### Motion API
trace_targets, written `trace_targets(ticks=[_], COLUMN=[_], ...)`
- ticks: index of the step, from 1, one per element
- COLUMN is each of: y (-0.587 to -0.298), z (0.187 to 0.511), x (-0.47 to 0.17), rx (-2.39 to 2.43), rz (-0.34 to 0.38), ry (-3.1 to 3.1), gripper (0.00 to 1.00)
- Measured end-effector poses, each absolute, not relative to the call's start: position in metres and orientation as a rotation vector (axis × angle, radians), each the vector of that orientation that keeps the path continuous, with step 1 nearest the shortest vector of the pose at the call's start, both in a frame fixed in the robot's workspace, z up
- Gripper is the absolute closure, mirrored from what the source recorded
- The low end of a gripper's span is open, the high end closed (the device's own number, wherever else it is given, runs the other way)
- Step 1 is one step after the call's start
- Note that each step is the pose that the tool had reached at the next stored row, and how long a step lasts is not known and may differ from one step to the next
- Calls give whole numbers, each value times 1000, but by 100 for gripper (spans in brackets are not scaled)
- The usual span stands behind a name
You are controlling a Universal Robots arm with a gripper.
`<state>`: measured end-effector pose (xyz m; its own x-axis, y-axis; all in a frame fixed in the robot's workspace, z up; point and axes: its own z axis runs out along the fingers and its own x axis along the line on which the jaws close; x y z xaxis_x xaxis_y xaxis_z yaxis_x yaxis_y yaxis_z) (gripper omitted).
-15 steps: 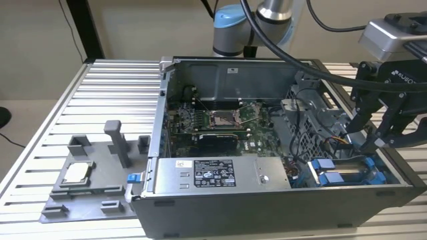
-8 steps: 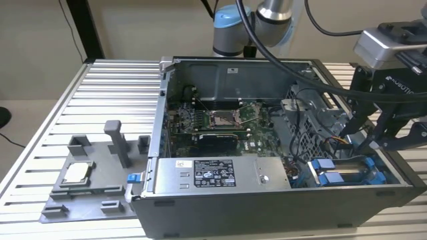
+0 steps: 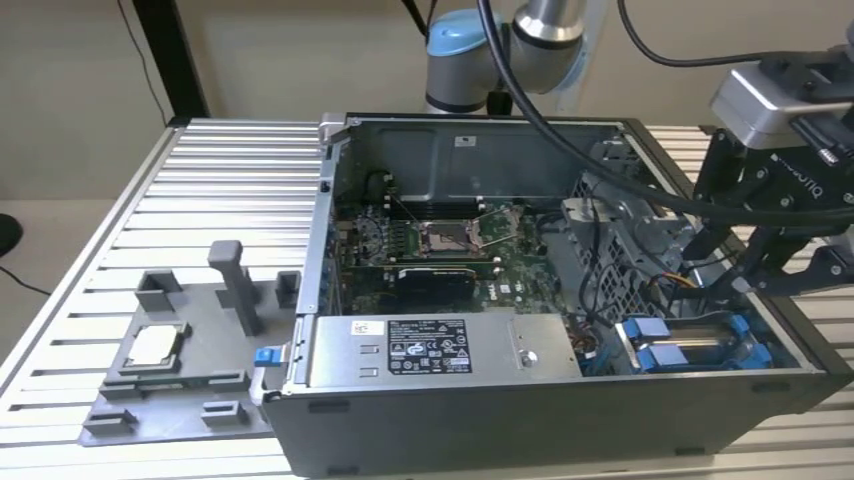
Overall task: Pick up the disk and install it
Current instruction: 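Insert the first disk wire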
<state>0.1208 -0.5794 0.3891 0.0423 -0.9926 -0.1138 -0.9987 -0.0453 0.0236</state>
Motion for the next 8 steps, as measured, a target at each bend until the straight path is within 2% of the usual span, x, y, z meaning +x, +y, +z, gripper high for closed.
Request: trace_targets(ticks=[8], y=[-581], z=[376], x=[122], rx=[-2146], rz=[165], ry=[2182], gripper=[0])
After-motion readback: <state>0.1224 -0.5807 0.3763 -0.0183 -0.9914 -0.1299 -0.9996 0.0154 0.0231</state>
